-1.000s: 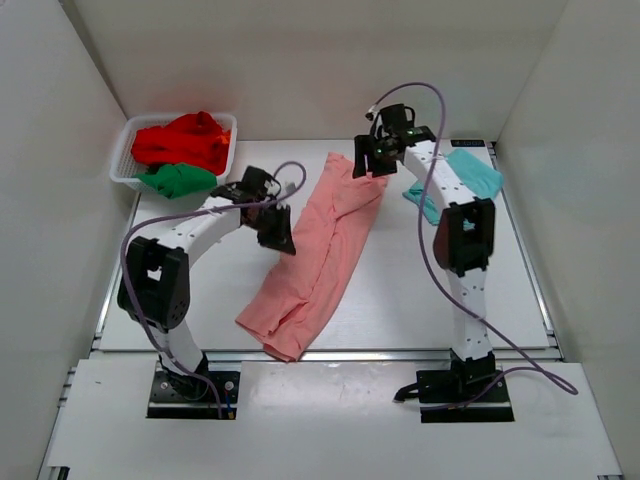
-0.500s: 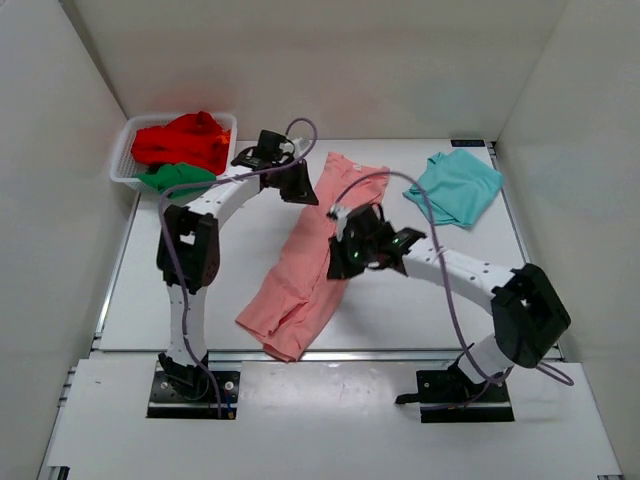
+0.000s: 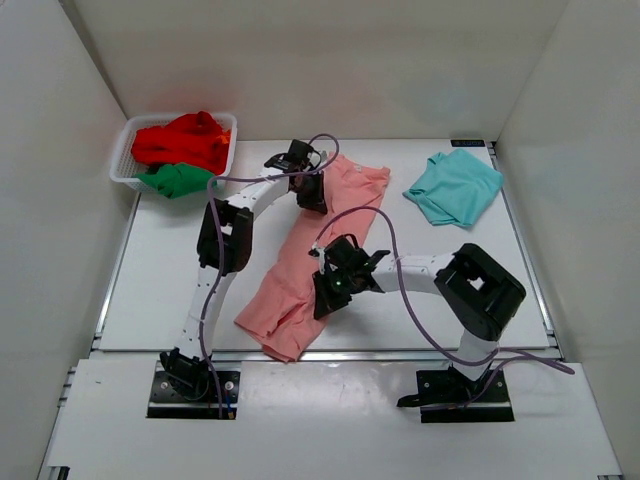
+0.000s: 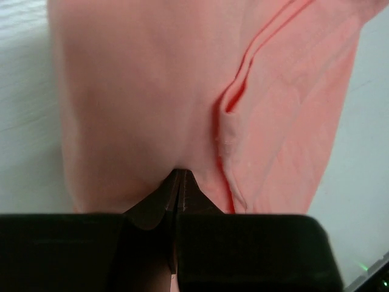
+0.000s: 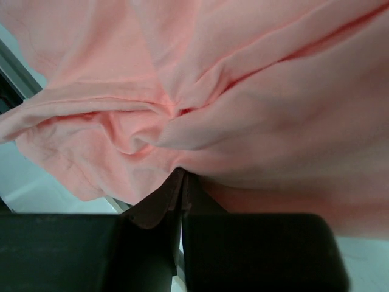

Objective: Fold and stack the t-shirts
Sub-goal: Rotate the tshirt 90 degrees

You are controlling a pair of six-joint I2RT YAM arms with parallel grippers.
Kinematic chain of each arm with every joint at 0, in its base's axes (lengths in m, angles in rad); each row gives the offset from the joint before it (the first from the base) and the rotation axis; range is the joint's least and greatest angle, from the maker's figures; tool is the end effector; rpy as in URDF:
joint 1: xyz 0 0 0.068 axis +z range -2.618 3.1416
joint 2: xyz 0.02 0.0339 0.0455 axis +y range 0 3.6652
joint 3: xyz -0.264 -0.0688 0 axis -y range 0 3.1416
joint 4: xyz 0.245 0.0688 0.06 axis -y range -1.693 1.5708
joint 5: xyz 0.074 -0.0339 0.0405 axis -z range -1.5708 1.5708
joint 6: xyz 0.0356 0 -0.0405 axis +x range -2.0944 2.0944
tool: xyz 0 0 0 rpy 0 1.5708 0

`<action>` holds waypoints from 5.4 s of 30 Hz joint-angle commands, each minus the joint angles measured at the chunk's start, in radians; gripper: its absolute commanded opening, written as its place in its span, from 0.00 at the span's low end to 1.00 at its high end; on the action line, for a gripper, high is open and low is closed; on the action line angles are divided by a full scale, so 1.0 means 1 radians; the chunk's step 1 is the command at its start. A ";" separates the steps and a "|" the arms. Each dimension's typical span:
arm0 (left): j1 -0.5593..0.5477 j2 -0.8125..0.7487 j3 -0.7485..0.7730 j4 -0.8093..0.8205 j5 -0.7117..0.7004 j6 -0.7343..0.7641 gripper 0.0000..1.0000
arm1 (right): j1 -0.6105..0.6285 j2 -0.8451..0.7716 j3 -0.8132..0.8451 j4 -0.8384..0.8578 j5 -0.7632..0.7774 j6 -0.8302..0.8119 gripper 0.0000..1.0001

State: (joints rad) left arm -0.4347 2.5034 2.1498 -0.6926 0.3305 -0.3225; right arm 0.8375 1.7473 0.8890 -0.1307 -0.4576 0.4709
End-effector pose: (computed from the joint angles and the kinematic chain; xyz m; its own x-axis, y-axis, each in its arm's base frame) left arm 0.4818 -0.2365 0.1490 -0.9175 0.0955 -0.3860 0.2688 0.8643 -0.4251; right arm 0.2093 0.2558 0.1387 -0.8745 -0.3626 -0.3223 -0.4851 0.6560 0.5783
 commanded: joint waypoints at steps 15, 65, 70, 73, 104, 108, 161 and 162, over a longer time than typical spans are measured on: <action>0.076 0.092 0.290 -0.036 -0.101 -0.081 0.00 | -0.376 -0.055 0.105 -0.458 0.298 -0.379 0.00; 0.136 -1.592 -1.602 0.314 -0.002 -0.222 0.15 | -0.018 -0.623 -0.255 -0.007 -0.010 0.277 0.00; 0.125 -1.577 -1.602 0.314 0.001 -0.225 0.15 | -0.067 -0.666 -0.338 -0.009 -0.019 0.304 0.00; 0.122 -1.572 -1.607 0.312 0.004 -0.224 0.15 | -0.074 -0.651 -0.395 -0.021 -0.020 0.313 0.00; -0.062 -0.952 -1.179 0.556 -0.088 -0.262 0.14 | -0.204 -0.628 -0.294 -0.248 0.323 0.041 0.24; -0.085 -0.749 -0.998 0.541 -0.113 -0.241 0.14 | -0.255 -0.534 -0.282 -0.205 0.310 0.002 0.14; -0.093 -1.389 -1.674 0.553 -0.127 -0.331 0.19 | 0.011 -0.659 -0.332 -0.211 0.455 0.215 0.27; -0.098 -1.402 -1.674 0.545 -0.125 -0.332 0.21 | -0.014 -0.678 -0.347 -0.211 0.453 0.222 0.28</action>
State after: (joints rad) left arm -0.5152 1.1728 0.4957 -0.1749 0.2012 -0.6373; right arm 0.8715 1.1294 0.5907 -0.3038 -0.0597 0.6361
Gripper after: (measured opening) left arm 0.196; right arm 0.267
